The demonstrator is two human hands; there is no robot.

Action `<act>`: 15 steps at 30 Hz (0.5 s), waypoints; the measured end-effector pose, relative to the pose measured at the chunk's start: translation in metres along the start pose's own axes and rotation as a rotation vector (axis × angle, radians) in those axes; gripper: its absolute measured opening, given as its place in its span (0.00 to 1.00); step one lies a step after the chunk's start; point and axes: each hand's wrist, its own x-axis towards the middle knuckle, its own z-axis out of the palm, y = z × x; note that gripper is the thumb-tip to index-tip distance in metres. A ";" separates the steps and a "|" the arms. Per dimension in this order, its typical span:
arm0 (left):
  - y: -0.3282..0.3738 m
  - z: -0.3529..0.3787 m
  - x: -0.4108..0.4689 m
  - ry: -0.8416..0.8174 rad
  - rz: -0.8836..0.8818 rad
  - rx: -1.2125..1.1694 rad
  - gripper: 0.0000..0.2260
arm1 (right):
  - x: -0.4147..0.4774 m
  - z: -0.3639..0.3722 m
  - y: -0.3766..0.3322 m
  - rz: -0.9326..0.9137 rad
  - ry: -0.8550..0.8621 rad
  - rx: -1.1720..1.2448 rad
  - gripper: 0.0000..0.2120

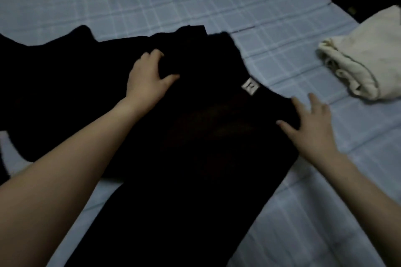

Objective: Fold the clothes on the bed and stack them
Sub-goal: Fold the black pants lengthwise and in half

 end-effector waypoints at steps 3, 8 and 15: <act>-0.007 0.039 -0.008 -0.241 -0.074 0.102 0.23 | -0.038 0.044 -0.012 -0.194 -0.022 -0.127 0.29; -0.013 0.041 -0.011 -0.191 -0.082 -0.019 0.18 | -0.054 0.077 -0.017 -0.159 -0.102 -0.158 0.28; 0.098 0.010 -0.078 -0.057 0.295 0.010 0.20 | -0.045 0.016 -0.033 -0.060 0.078 0.553 0.23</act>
